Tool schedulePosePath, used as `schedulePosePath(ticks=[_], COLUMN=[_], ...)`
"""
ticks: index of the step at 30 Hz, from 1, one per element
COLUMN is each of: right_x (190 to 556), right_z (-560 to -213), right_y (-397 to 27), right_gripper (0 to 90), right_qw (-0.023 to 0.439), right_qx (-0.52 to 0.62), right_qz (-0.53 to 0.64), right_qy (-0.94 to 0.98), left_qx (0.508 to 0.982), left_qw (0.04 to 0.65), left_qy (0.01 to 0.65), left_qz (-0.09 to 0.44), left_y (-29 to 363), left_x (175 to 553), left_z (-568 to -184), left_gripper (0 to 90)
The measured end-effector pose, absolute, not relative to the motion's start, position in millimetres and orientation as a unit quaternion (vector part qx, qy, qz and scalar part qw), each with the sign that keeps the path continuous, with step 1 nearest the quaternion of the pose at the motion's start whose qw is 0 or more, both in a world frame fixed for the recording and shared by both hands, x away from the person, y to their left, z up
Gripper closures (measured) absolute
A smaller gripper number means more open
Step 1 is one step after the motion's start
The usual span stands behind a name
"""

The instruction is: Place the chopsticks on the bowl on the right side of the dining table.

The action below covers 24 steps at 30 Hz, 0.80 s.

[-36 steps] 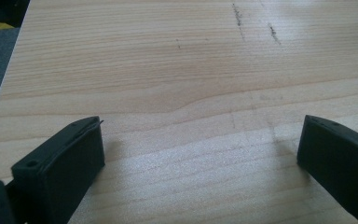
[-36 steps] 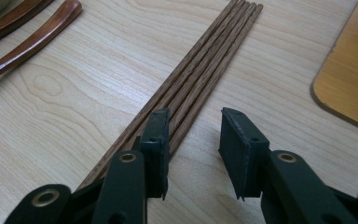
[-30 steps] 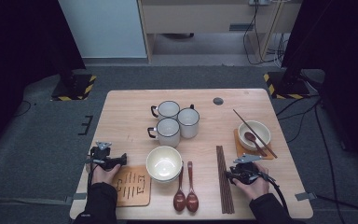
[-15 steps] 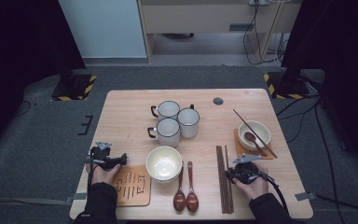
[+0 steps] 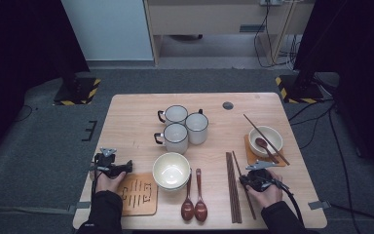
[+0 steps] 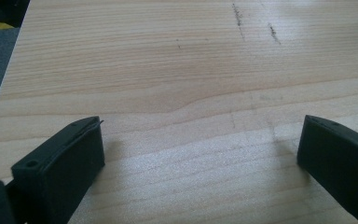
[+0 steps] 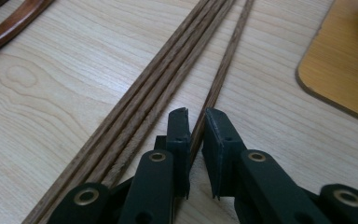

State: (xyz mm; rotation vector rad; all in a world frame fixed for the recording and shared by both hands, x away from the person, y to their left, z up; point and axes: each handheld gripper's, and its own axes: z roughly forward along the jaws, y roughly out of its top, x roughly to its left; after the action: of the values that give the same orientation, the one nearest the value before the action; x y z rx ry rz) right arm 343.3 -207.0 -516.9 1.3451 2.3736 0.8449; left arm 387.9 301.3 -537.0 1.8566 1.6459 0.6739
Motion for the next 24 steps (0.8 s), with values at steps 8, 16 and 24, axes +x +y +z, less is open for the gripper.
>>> schedulePosePath(ticks=[8,16,24], right_x=[344,344,346], right_z=[-516,-516,-515], right_y=[-212,-215,-221], right_gripper=[82.9,84.2,84.7], right_qw=[0.146,0.152,0.158], right_qx=[0.477,0.486,0.485], right_qz=[0.287,0.283,0.274], right_qy=[0.818,0.813,0.815], left_qx=[0.693,0.693,0.693], left_qw=[0.281,0.281,0.282], left_qy=[0.614,0.614,0.614], left_qz=[0.251,0.251,0.251], left_y=[301,301,301], left_x=[388,388,388], left_z=[-537,-537,-537], left_gripper=[0.0,0.0,0.0])
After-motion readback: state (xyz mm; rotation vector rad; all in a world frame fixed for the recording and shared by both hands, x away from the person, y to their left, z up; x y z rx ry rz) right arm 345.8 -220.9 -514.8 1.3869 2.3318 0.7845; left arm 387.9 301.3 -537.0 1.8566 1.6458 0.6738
